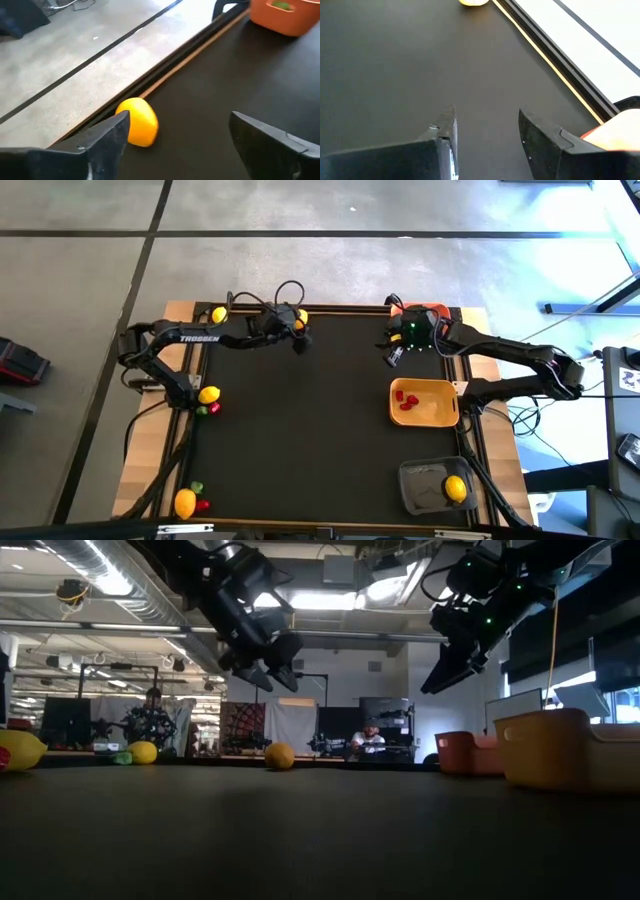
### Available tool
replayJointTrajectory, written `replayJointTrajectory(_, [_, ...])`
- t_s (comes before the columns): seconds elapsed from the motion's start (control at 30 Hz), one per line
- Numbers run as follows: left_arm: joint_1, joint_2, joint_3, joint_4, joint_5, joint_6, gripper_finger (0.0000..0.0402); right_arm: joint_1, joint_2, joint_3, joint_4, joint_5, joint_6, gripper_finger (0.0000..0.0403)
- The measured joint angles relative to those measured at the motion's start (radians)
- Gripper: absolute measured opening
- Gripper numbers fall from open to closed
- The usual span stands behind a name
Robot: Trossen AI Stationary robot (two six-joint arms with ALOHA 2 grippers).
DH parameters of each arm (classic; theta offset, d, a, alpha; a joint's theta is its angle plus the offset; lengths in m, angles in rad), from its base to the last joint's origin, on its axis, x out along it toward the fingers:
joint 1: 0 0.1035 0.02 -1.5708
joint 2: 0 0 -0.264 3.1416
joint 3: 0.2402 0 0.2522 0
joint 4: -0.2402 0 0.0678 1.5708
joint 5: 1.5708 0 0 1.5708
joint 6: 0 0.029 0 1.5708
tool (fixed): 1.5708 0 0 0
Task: Sort produce into baskets
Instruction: Put the top right yellow lemon into the black bin
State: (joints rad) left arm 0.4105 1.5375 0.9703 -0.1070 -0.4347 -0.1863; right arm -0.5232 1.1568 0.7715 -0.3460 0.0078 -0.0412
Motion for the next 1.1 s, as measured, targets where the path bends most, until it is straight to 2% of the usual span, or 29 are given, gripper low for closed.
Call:
replayJointTrajectory(0.2, [0.052, 0.0, 0.0, 0.025, 0.0, -0.002, 0.0388, 0.0, 0.0, 0.0, 0.003, 0.0, -0.001, 0.0147])
replayJointTrajectory(0.3, [0.07, 0.0, 0.0, 0.028, 0.0, 0.002, 0.0398, 0.0, 0.0, 0.0, 0.003, 0.0, -0.001, 0.0147])
replayJointTrajectory(0.83, [0.122, 0.032, 0.0, 0.045, 0.011, -0.045, 0.0397, -0.001, 0.0, 0.0, 0.0, 0.0, -0.011, 0.0147])
replayJointTrajectory(1.1, [0.191, 0.122, 0.0, 0.051, 0.097, -0.089, 0.0398, -0.001, 0.0, 0.0, 0.001, 0.0, -0.015, 0.0147])
